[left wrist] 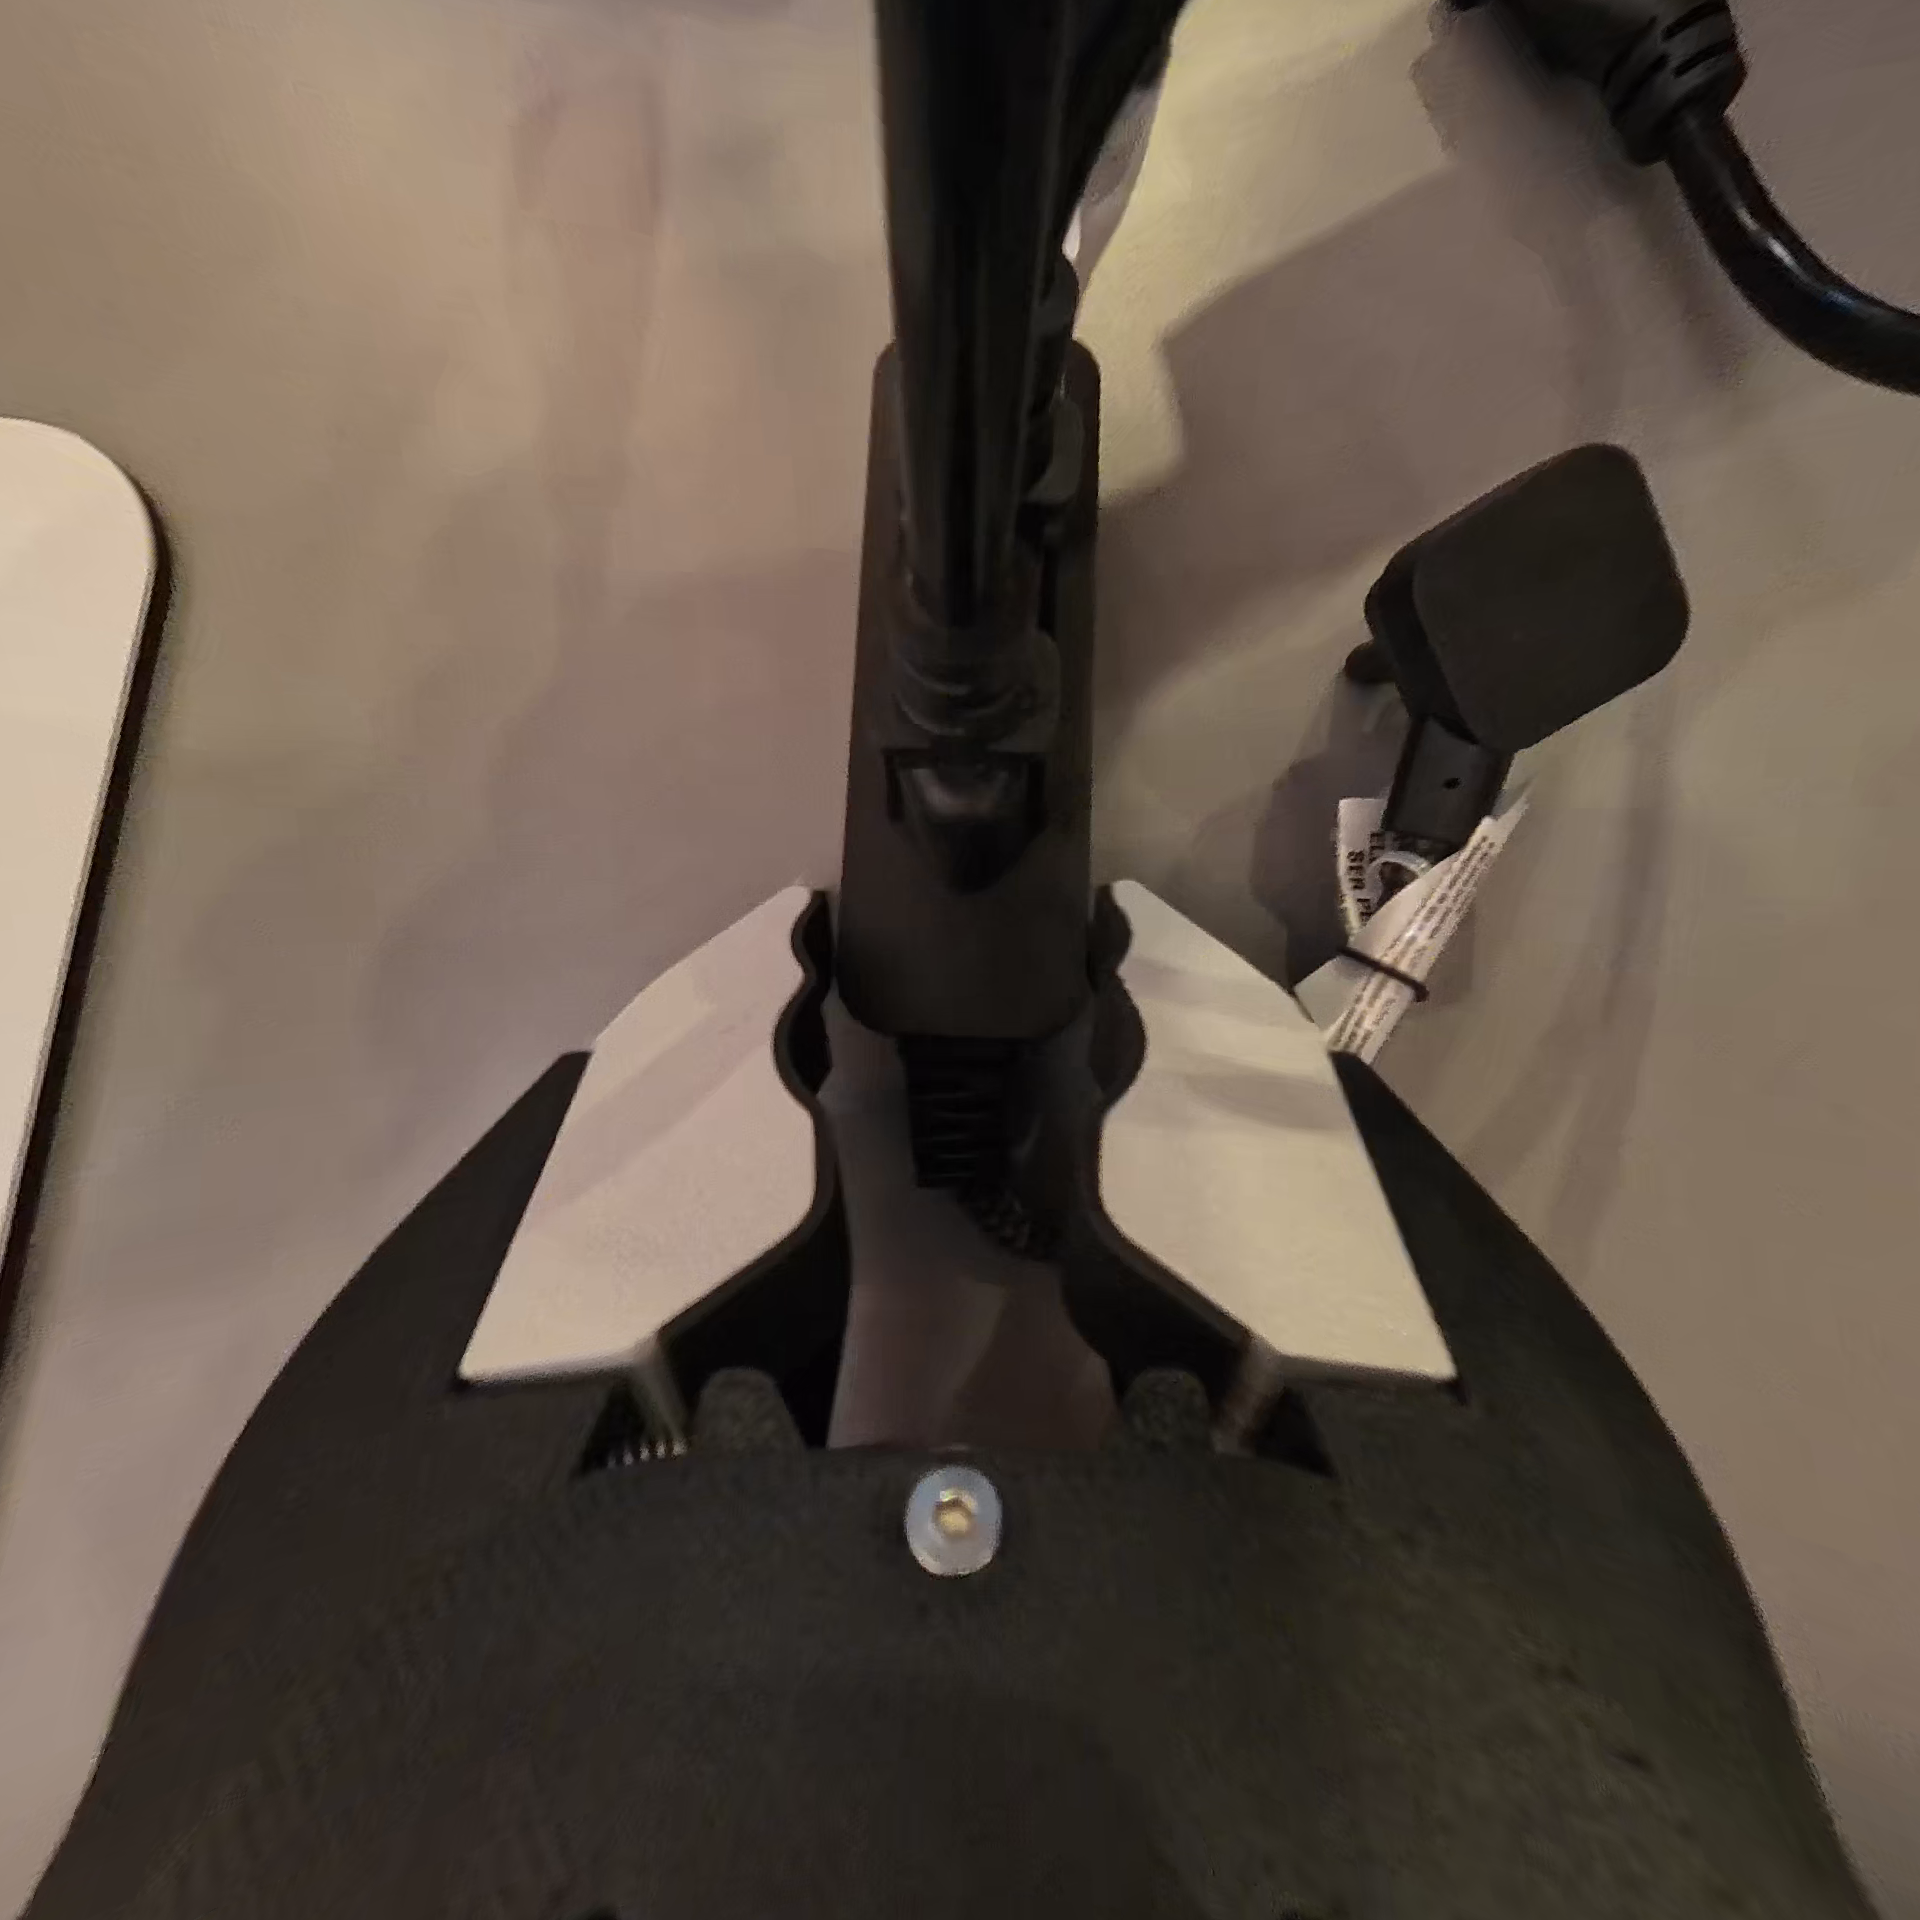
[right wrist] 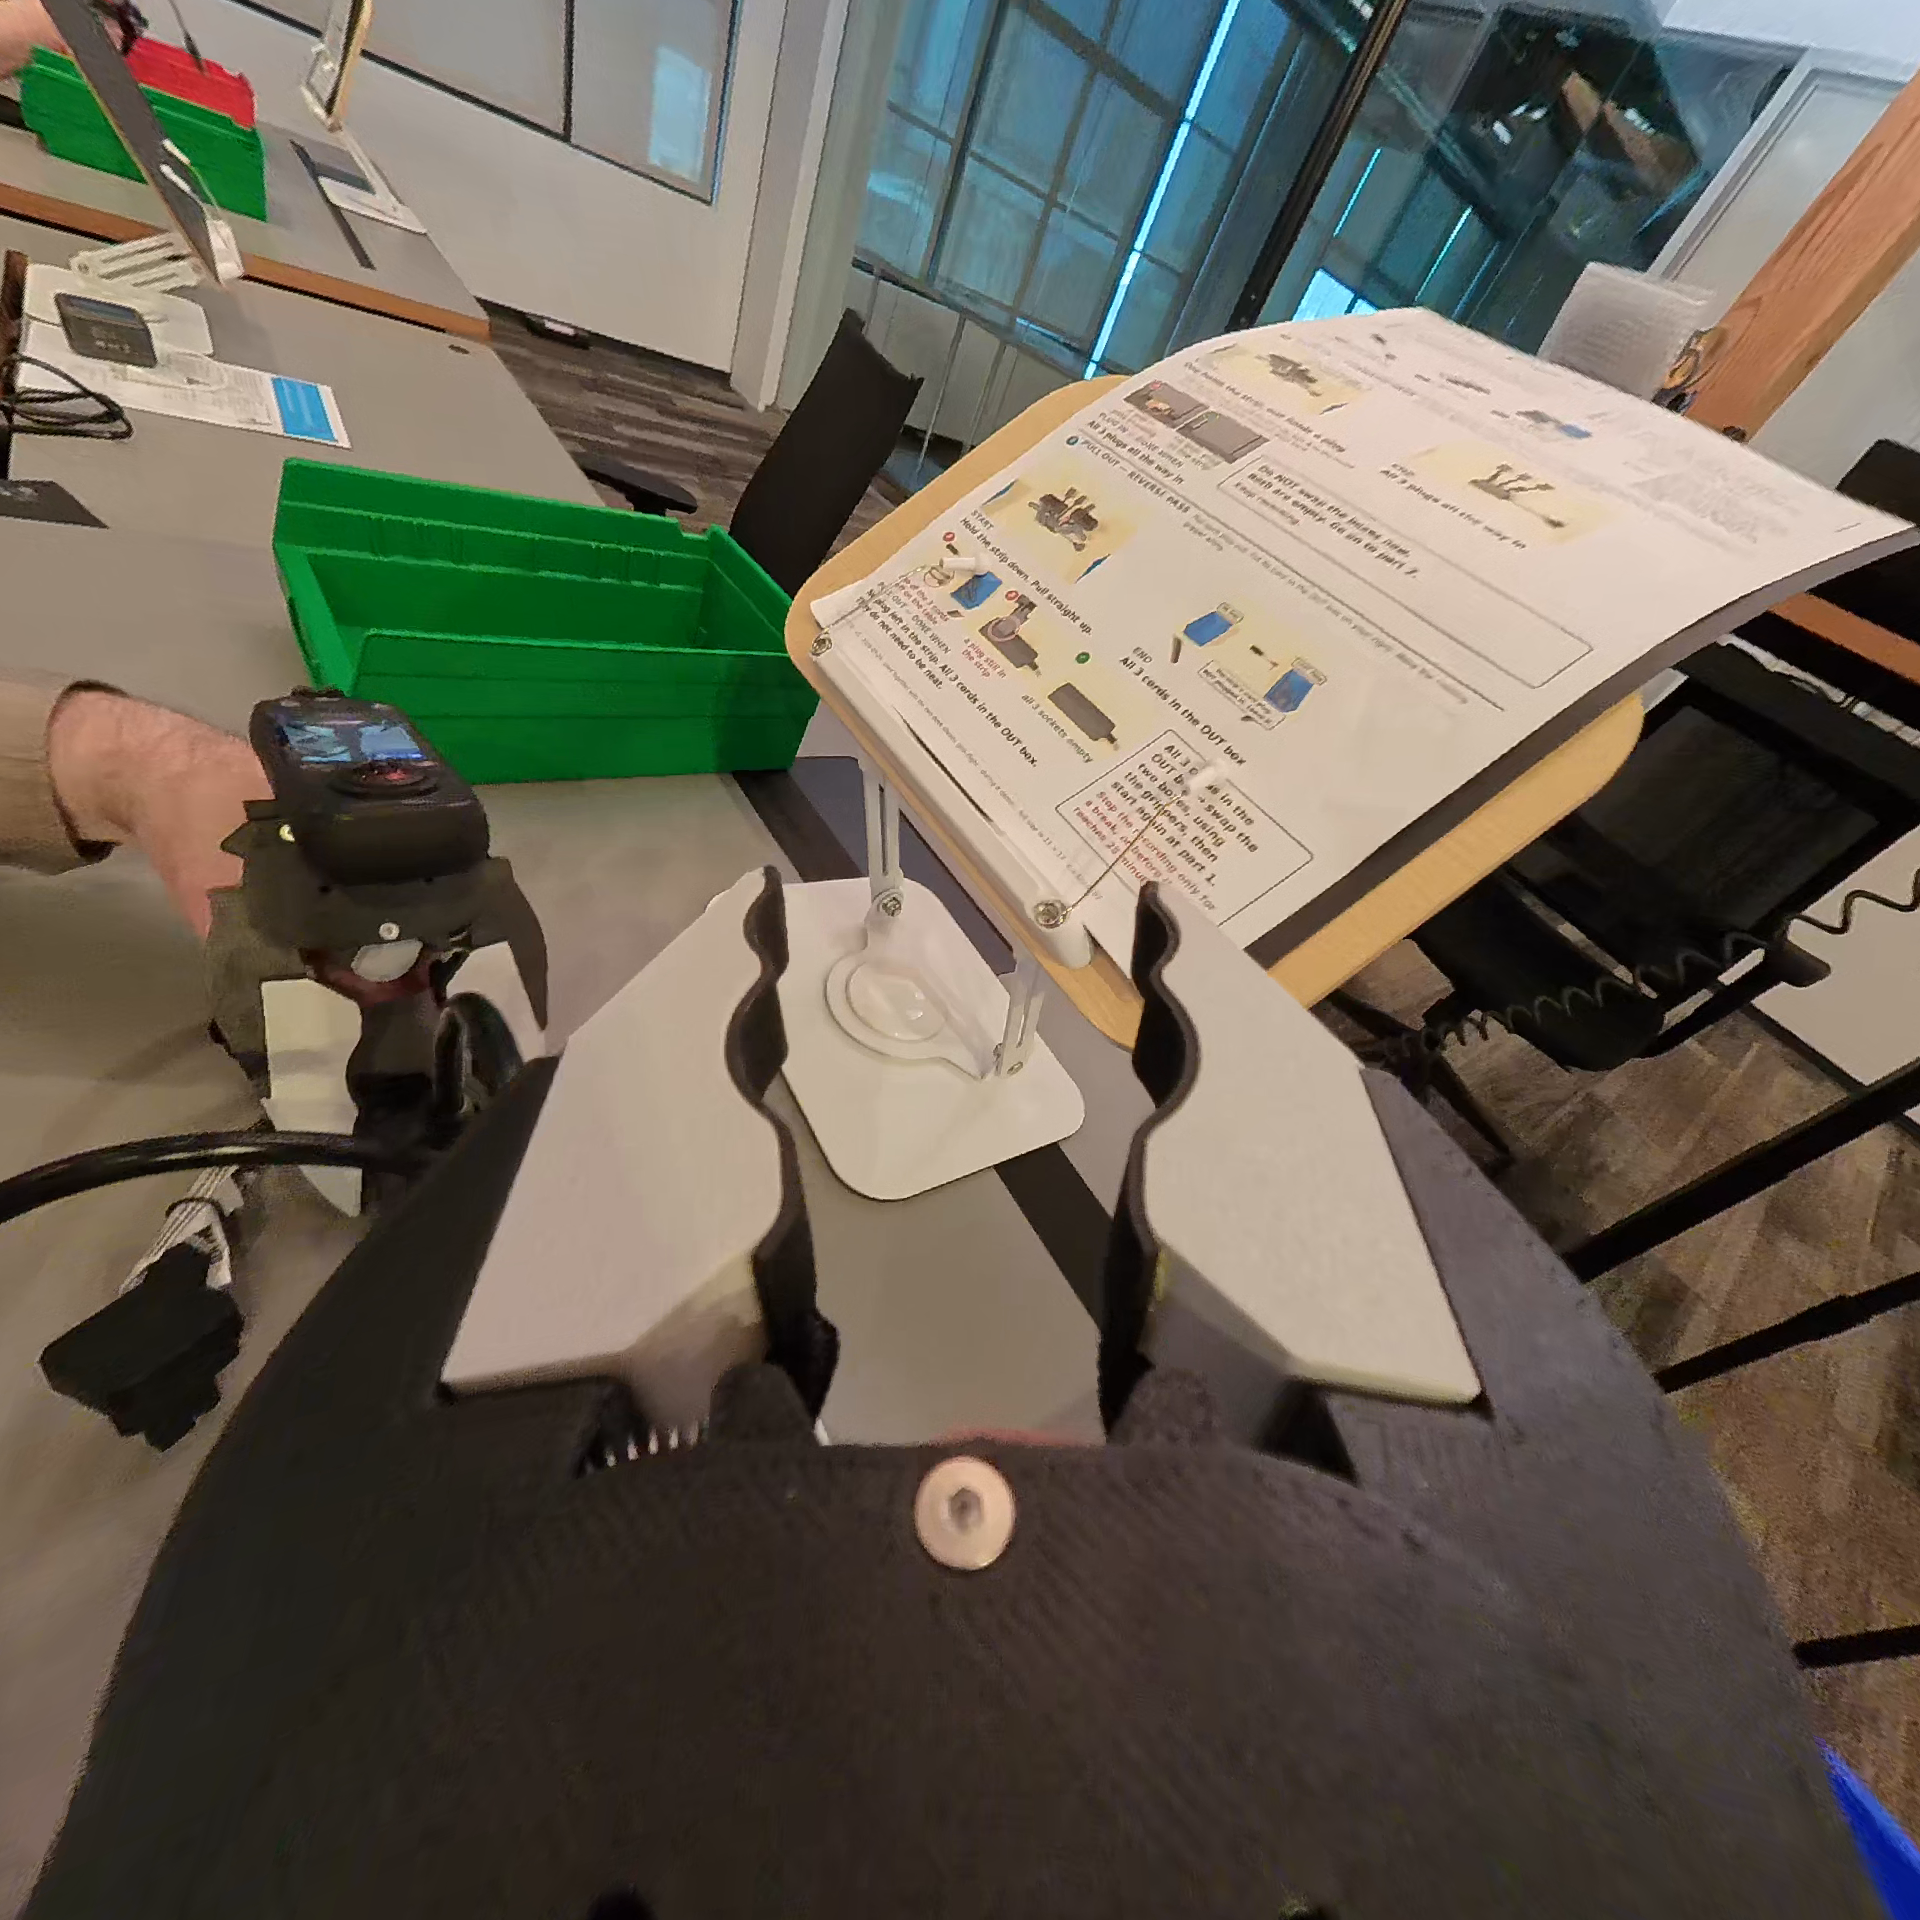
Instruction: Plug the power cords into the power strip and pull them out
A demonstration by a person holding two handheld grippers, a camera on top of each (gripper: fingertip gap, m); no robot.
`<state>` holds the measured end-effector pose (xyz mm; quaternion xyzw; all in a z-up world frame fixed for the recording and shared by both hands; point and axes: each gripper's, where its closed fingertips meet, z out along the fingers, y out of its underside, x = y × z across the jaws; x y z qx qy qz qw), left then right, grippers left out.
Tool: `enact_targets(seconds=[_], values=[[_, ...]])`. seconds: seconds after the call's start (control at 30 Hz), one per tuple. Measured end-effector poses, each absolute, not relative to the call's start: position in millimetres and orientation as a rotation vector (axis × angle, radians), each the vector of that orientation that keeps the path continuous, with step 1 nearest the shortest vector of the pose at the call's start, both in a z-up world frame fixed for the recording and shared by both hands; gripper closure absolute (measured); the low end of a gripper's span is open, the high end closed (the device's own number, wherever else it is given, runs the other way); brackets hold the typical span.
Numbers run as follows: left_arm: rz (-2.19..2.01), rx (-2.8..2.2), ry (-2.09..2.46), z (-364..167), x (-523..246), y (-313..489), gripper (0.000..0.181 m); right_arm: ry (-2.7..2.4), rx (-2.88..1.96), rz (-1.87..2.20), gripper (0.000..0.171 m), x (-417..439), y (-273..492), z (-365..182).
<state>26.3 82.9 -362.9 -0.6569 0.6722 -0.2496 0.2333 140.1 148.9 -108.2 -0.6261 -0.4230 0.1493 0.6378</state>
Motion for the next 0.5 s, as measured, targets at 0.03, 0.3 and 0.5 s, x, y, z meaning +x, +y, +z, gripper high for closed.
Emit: enact_targets(seconds=[0.03, 0.3, 0.5], values=[[-0.666, -1.799, 1.849, -364, 25, 84, 0.124, -0.98, -1.439, 0.345, 0.105, 138, 148, -111], [-0.668, -1.804, 1.855, -364, 26, 84, 0.137, -1.168, -1.48, 0.366, 0.099, 110, 133, -134], [-0.623, -1.784, 1.859, -362, 25, 87, 0.137, -1.266, -1.467, 0.397, 0.099, 95, 116, -137]])
